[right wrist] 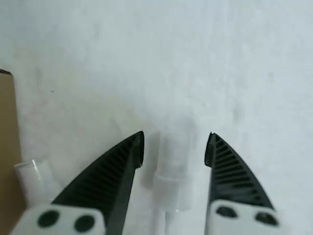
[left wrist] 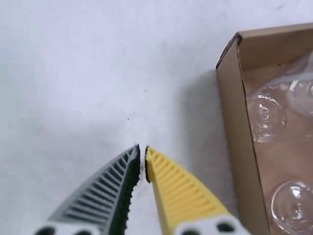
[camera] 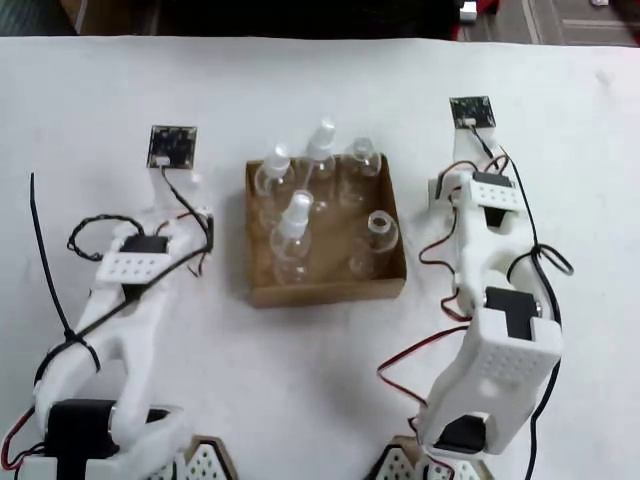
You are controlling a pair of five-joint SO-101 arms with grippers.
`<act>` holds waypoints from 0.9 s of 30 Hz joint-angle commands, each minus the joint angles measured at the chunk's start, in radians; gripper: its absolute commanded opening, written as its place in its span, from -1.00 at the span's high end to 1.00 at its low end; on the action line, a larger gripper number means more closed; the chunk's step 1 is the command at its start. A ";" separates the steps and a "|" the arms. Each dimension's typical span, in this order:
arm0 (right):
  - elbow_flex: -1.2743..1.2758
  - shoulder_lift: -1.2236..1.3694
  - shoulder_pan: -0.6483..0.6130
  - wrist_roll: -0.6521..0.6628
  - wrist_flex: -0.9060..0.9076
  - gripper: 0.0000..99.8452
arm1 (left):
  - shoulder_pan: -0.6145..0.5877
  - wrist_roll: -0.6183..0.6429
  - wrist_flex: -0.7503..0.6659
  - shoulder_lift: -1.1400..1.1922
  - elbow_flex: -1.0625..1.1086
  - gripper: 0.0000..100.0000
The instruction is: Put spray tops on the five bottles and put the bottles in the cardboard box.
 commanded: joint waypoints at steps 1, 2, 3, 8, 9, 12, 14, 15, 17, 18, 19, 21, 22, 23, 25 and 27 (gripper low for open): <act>-0.043 -0.008 -0.005 0.015 0.005 0.64 | -0.001 0.006 -0.021 -0.004 -0.015 0.95; -0.043 -0.008 -0.005 0.015 0.005 0.64 | -0.001 0.006 -0.021 -0.004 -0.015 0.95; -0.043 -0.008 -0.005 0.015 0.005 0.64 | -0.001 0.006 -0.021 -0.004 -0.015 0.95; -0.043 -0.007 -0.005 0.014 0.005 0.64 | -0.001 0.006 -0.021 -0.004 -0.015 0.95; -0.043 -0.007 -0.004 0.014 0.005 0.64 | -0.001 0.006 -0.021 -0.004 -0.015 0.95; -0.043 -0.007 -0.004 0.014 0.004 0.64 | -0.001 0.006 -0.021 -0.004 -0.015 0.95; -0.043 -0.007 -0.004 0.014 0.004 0.64 | -0.001 0.006 -0.021 -0.004 -0.015 0.95; -0.043 -0.005 -0.004 0.014 0.004 0.64 | -0.001 0.006 -0.021 -0.004 -0.015 0.95; -0.054 0.008 -0.004 0.015 0.004 0.64 | -0.001 0.006 -0.021 -0.004 -0.015 0.95; -0.077 0.024 -0.004 0.015 0.015 0.64 | -0.001 0.006 -0.021 -0.004 -0.015 0.95; -0.104 0.041 0.004 0.012 0.042 0.64 | -0.001 0.006 -0.021 -0.004 -0.015 0.95; -0.180 0.088 0.016 0.009 0.108 0.64 | -0.001 0.006 -0.021 -0.004 -0.015 0.95; -0.218 0.113 0.018 0.009 0.139 0.64 | -0.001 0.005 -0.021 -0.004 -0.015 0.95; -0.247 0.130 0.018 0.008 0.165 0.64 | -0.001 0.005 -0.021 -0.004 -0.015 0.95; -0.288 0.156 0.018 -0.006 0.200 0.64 | -0.001 0.005 -0.021 -0.004 -0.015 0.95; -0.296 0.156 0.019 -0.026 0.208 0.64 | -0.001 0.005 -0.021 -0.004 -0.017 0.95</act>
